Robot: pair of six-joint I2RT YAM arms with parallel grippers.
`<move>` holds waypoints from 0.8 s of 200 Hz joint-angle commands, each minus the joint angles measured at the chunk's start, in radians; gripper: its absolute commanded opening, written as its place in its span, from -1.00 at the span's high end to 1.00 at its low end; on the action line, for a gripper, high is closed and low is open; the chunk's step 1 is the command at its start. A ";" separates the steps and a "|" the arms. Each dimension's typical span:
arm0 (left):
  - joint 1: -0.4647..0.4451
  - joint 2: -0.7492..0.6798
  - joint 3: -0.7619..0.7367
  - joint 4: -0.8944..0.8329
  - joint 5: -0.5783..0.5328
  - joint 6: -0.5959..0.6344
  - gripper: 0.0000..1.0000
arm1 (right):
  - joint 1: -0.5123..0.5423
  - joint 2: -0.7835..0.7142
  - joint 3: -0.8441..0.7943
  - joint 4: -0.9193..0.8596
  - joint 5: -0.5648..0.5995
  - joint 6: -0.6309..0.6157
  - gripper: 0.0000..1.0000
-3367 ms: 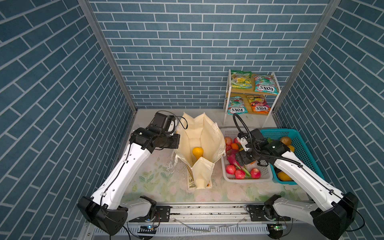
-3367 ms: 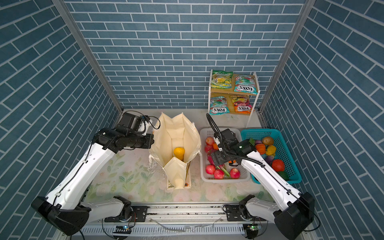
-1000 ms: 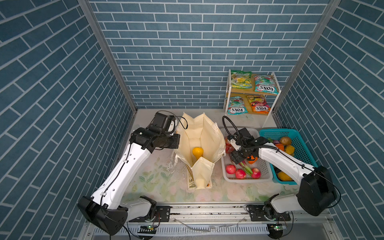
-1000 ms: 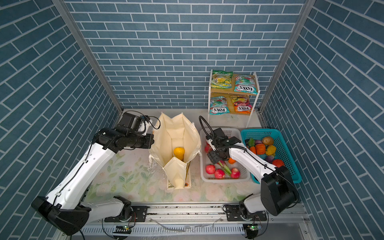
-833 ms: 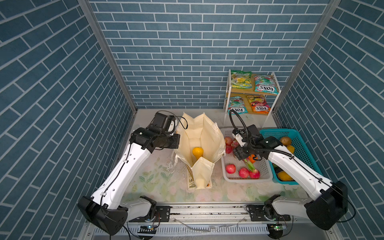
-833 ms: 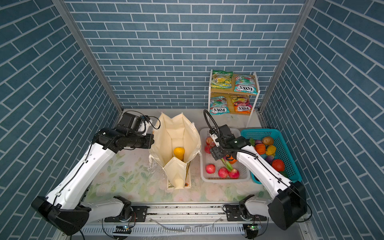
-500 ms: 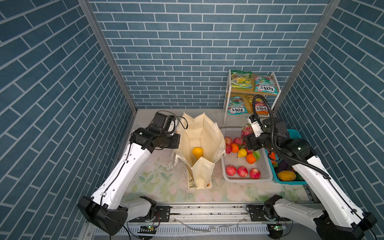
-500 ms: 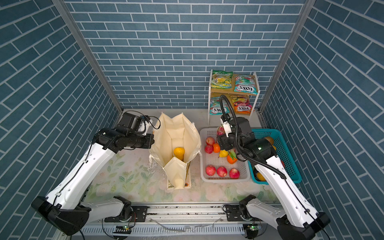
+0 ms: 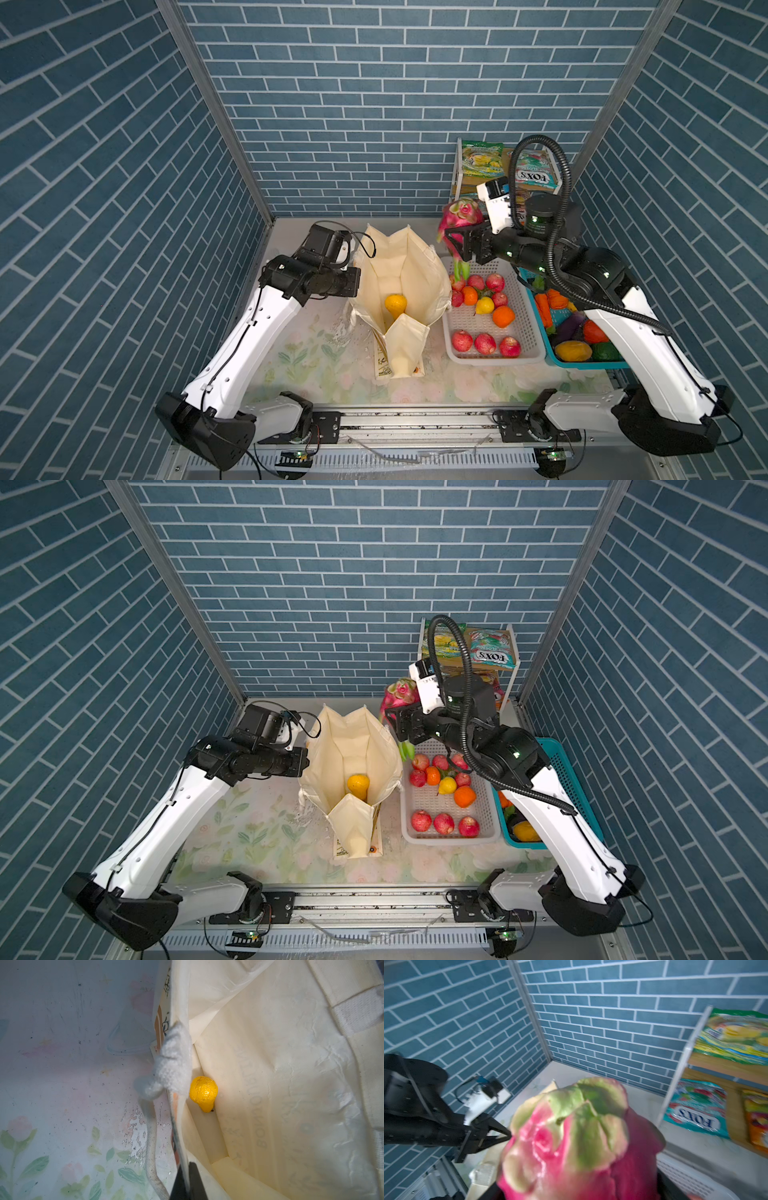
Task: Place the food into the grocery bag and tie it
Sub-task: 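Lift the dragon fruit with the right gripper and carry it over the bag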
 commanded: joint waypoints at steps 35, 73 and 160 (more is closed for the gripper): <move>-0.004 -0.010 -0.006 0.019 0.017 -0.017 1.00 | 0.088 0.155 0.020 0.172 -0.057 0.100 -0.04; -0.004 -0.004 0.006 0.016 0.022 -0.016 1.00 | 0.131 0.233 -0.004 0.185 -0.062 0.114 -0.04; -0.004 -0.004 0.006 0.022 0.021 -0.013 1.00 | 0.157 0.257 -0.185 0.212 -0.046 0.163 -0.02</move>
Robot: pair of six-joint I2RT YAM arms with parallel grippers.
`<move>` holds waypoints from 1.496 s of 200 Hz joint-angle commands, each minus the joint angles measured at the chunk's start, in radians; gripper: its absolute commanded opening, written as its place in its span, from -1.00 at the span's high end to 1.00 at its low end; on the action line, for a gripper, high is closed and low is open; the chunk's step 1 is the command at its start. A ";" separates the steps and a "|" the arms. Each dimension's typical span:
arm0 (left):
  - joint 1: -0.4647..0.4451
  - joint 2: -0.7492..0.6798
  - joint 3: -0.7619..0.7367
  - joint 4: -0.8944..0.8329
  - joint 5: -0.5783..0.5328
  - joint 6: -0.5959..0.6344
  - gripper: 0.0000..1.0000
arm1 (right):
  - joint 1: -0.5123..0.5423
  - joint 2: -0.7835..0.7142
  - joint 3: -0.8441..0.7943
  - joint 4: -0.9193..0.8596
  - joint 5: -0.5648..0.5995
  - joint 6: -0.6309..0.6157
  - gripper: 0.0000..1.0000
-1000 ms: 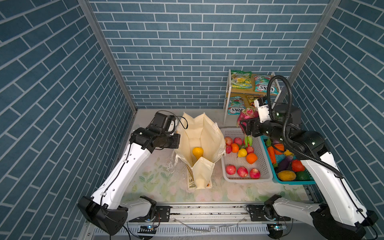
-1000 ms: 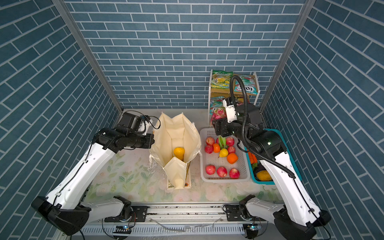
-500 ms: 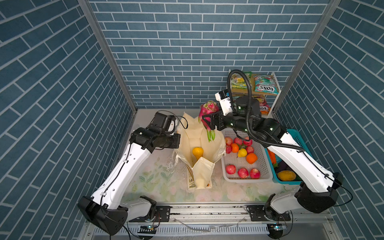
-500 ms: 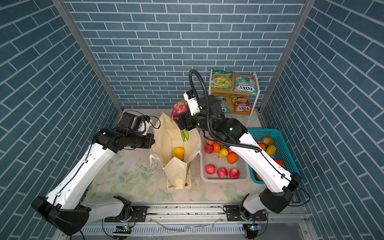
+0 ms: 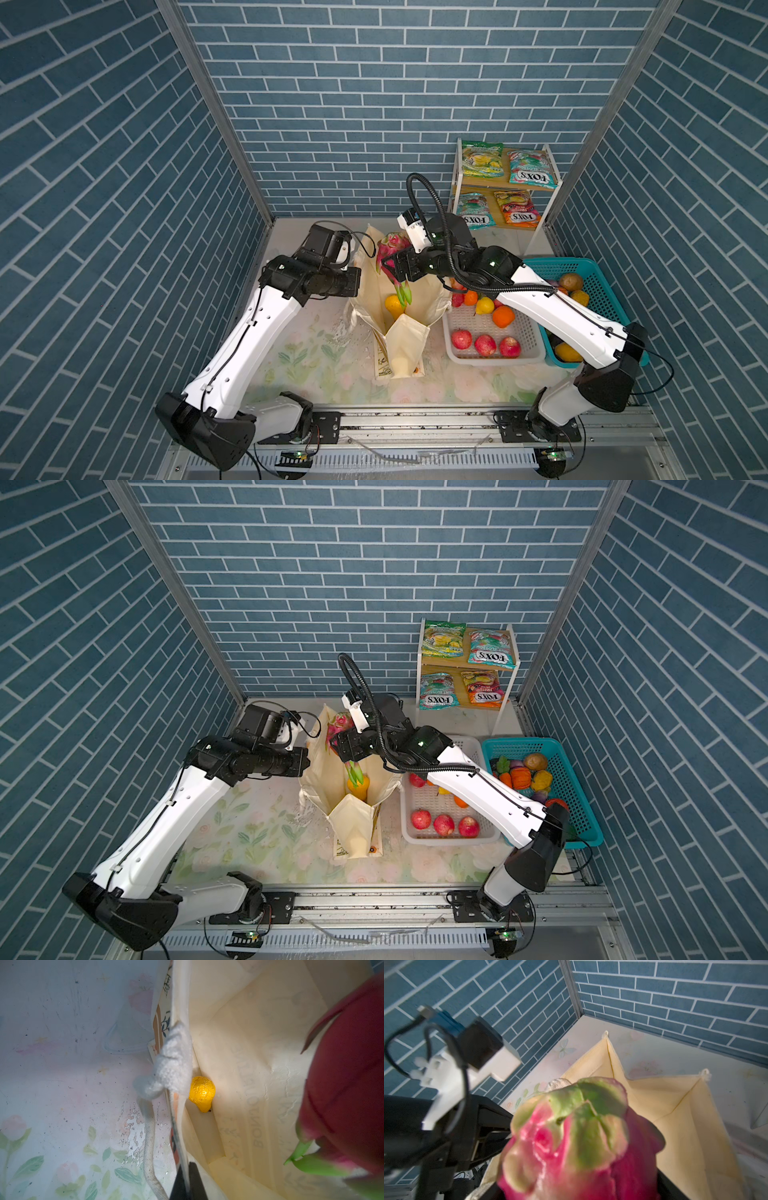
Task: Place the food into the grocery bag and tie it
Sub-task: 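Lift the dragon fruit with the right gripper and carry it over the bag, then lower the dragon fruit into the bag and open the right gripper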
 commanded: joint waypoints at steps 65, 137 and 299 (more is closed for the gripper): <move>-0.003 0.003 0.014 0.025 0.012 0.000 1.00 | 0.015 0.000 -0.166 0.047 -0.017 0.094 -0.02; -0.003 0.013 0.018 0.036 0.020 -0.003 1.00 | 0.025 0.069 -0.198 0.038 -0.025 0.094 -0.02; -0.003 0.002 0.012 0.056 0.022 0.002 1.00 | 0.029 0.242 -0.183 -0.023 0.061 0.023 -0.28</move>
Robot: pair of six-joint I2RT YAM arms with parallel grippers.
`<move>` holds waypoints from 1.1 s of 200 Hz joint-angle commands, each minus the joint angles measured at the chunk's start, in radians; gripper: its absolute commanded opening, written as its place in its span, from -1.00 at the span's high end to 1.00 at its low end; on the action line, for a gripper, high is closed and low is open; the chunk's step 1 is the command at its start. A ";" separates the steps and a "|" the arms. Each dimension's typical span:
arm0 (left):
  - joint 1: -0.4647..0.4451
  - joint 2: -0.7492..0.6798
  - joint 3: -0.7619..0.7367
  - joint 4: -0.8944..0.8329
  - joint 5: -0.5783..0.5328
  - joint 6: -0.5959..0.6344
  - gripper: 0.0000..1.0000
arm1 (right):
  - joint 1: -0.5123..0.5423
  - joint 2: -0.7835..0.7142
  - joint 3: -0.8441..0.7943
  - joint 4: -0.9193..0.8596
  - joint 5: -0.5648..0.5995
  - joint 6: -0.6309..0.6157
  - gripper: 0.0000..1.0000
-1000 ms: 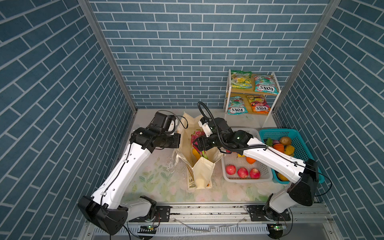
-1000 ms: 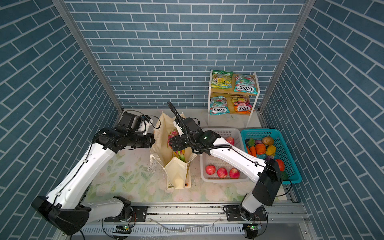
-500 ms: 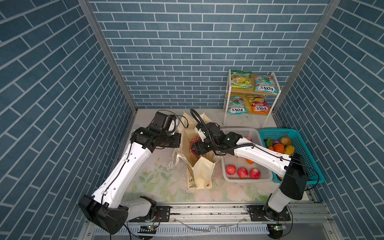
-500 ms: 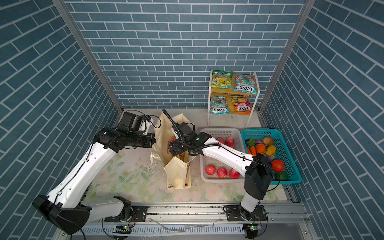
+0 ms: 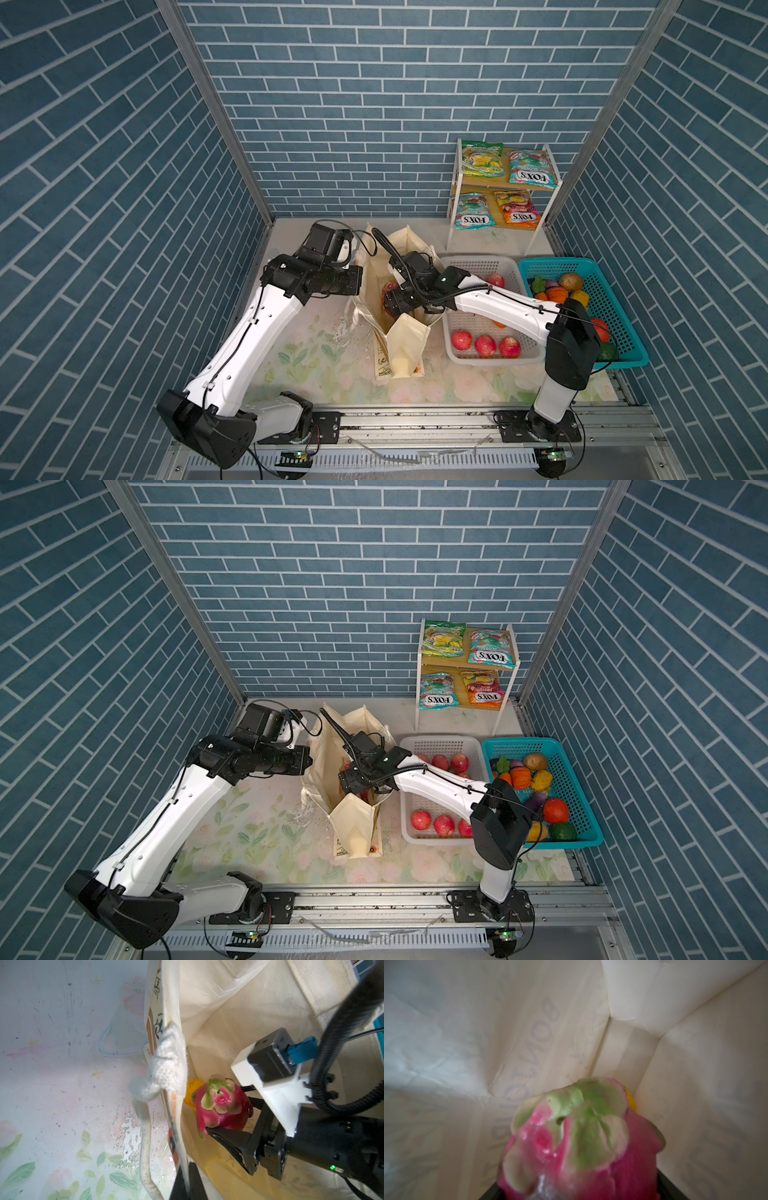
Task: Place the food into the grocery bag and tie it
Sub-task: 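Lower the dragon fruit into the bag and open the right gripper, then raise the right gripper out of the bag and move it over the baskets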
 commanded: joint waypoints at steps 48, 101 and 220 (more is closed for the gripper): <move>-0.003 -0.013 0.014 0.022 0.002 0.013 1.00 | 0.011 0.071 0.062 -0.051 0.070 -0.026 -0.61; -0.004 -0.023 0.010 0.014 -0.004 0.020 1.00 | 0.032 0.009 0.093 -0.063 0.118 -0.066 -0.94; -0.004 -0.040 0.000 0.005 -0.008 0.012 1.00 | 0.033 -0.228 0.343 -0.194 0.242 -0.109 -0.97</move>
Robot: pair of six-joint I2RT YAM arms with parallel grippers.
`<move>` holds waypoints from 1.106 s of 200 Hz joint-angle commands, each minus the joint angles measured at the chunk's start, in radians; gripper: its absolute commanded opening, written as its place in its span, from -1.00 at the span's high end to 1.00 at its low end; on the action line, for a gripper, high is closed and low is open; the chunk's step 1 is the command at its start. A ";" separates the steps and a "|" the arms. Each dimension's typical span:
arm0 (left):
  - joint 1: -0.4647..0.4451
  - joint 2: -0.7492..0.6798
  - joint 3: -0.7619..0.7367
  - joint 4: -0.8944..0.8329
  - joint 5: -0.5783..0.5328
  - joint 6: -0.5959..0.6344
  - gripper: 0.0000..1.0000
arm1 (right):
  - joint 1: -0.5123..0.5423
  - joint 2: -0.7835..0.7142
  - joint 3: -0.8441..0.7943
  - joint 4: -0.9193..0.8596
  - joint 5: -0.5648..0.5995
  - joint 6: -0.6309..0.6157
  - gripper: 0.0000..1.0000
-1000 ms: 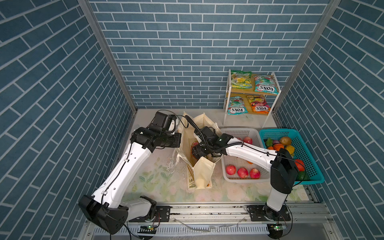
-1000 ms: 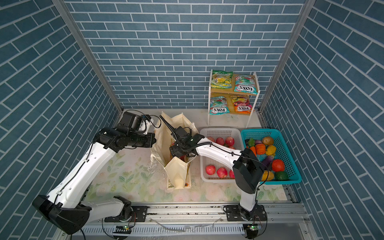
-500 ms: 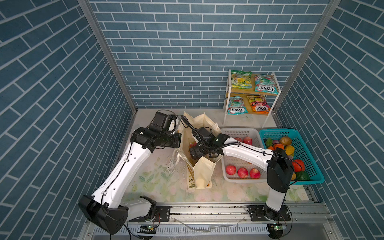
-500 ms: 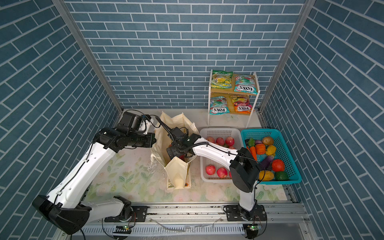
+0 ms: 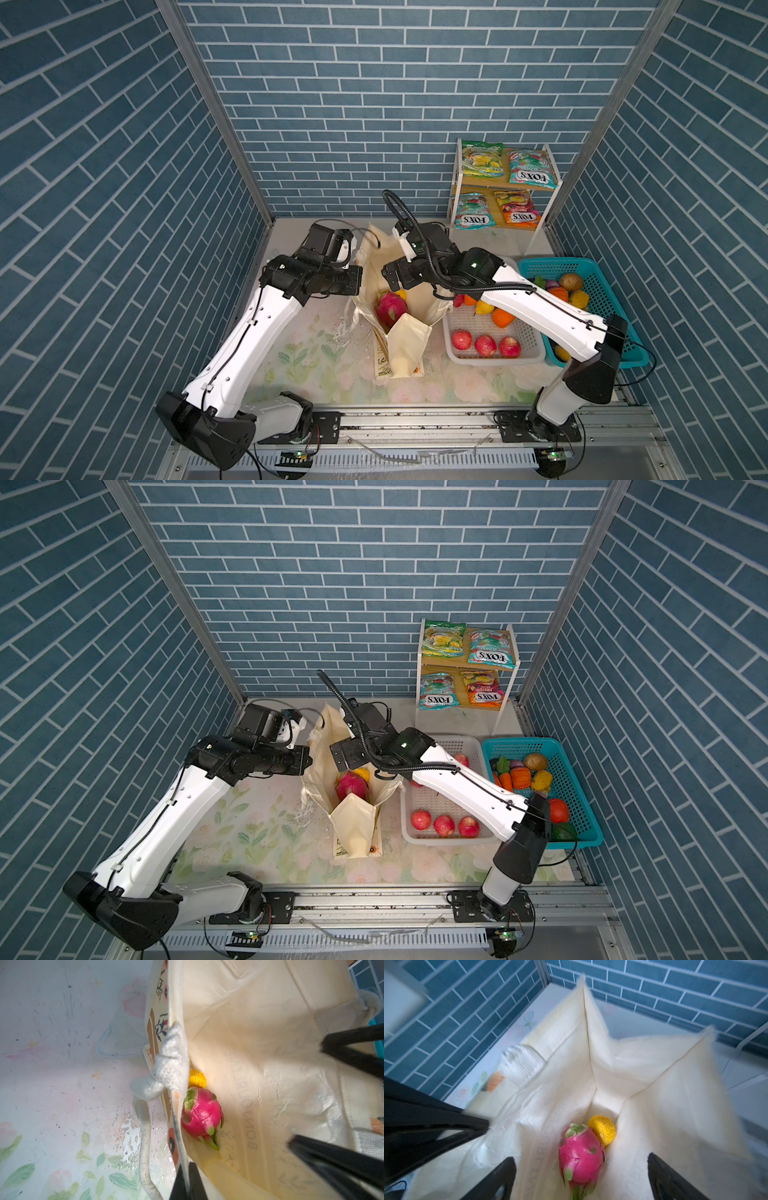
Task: Place the food into the grocery bag and tie it
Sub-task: 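Raise the right gripper out of the bag and move it over the baskets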
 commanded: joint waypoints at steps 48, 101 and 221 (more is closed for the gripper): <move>-0.004 -0.037 0.001 -0.004 -0.012 0.008 1.00 | -0.010 -0.253 0.011 -0.071 0.292 -0.069 -0.91; -0.003 -0.048 -0.010 -0.001 -0.012 -0.001 1.00 | -0.296 -0.455 -0.251 -0.198 0.231 0.079 -0.88; -0.002 -0.053 -0.021 0.000 -0.009 -0.002 1.00 | -0.544 -0.507 -0.730 -0.240 -0.025 0.380 -0.77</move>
